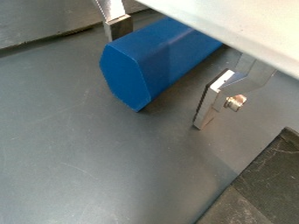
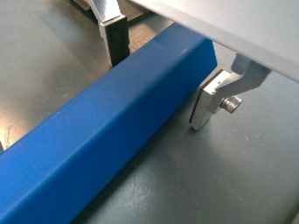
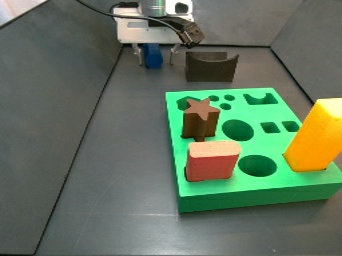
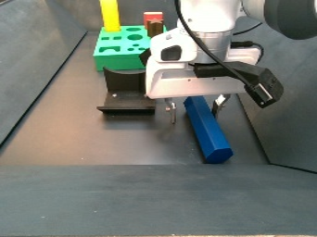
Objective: Pick up the hexagon object. Move up. Place the hexagon object on the fixture. Regrasp the hexagon object. Move to above the board. Insert the hexagon object.
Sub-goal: Pick up the hexagon object.
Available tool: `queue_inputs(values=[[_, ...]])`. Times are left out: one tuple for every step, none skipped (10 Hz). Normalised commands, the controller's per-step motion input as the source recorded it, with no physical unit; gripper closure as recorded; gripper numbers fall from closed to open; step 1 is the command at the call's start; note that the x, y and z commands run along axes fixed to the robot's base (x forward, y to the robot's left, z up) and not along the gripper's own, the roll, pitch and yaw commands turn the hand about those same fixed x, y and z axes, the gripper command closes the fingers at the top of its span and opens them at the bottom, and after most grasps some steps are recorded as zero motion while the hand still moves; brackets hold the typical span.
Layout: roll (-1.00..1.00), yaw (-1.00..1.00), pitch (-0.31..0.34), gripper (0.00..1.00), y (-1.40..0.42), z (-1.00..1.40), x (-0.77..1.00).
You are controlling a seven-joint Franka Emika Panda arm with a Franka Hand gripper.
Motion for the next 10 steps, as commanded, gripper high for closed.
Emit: queue_inputs(values=[[0.00,0.00,-0.049,0.00,0.00,0.00,-0.02],[0.00,0.00,0.000,1.00,0.00,0.00,0.00],[0.00,0.00,0.000,1.00,0.00,0.00,0.00],[0.00,0.00,0.000,1.00,0.00,0.00,0.00],[0.00,0.00,0.000,1.00,0.00,0.00,0.00],[0.00,0.00,0.000,1.00,0.00,0.00,0.00],[0.00,0.00,0.000,1.00,0.00,0.00,0.00],[0.00,0.00,0.000,1.00,0.00,0.00,0.00],[0.00,0.00,0.000,1.00,0.00,0.00,0.00],[0.00,0.00,0.000,1.00,0.00,0.00,0.00]])
